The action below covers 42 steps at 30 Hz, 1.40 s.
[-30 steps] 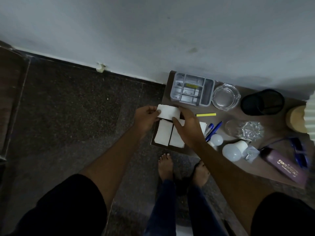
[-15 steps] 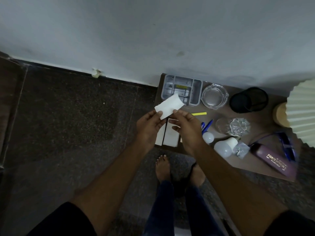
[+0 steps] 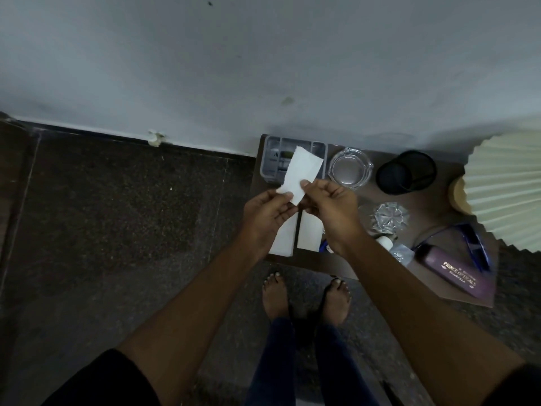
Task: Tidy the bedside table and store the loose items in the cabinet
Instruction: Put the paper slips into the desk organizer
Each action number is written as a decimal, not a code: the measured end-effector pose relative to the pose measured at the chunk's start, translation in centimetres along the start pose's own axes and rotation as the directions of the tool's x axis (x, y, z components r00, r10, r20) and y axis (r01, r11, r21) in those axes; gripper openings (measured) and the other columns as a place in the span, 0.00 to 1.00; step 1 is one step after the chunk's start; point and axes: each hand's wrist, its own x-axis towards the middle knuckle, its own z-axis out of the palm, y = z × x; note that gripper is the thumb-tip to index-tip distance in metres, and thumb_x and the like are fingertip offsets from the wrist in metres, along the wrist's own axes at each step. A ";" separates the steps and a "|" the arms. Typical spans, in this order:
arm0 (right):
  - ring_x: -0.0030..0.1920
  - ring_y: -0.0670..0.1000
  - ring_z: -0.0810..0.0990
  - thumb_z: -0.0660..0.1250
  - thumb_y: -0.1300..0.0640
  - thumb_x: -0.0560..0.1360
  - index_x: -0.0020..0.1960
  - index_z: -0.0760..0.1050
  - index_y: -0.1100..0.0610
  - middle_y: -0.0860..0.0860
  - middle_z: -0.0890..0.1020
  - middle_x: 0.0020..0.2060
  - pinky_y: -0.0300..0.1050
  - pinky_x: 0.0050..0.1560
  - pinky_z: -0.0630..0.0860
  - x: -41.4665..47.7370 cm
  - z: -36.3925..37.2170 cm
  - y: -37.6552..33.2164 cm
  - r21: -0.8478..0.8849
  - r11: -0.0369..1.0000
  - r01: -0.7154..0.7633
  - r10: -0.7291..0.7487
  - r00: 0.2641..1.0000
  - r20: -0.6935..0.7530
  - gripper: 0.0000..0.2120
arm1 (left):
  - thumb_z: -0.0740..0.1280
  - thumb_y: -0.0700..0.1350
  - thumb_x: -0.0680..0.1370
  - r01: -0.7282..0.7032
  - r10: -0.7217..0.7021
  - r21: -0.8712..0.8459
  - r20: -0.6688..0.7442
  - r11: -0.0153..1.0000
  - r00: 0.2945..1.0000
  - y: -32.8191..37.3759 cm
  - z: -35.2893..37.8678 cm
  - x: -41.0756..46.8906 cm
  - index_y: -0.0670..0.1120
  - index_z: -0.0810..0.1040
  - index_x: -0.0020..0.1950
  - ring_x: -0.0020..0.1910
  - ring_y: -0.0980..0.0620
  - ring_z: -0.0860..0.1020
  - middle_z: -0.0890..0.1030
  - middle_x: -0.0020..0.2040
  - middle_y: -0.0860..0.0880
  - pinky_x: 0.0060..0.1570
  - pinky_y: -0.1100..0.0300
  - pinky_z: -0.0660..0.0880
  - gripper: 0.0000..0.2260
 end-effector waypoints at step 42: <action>0.43 0.46 0.78 0.70 0.59 0.76 0.47 0.84 0.55 0.51 0.84 0.46 0.41 0.45 0.74 11.3 0.0 -5.5 -0.802 0.314 0.508 -0.446 0.825 0.347 0.04 | 0.75 0.42 0.74 -0.471 0.480 0.882 0.404 0.021 0.779 8.3 2.4 10.3 0.44 0.87 0.53 0.56 0.43 0.78 0.80 0.53 0.43 0.57 0.48 0.77 0.09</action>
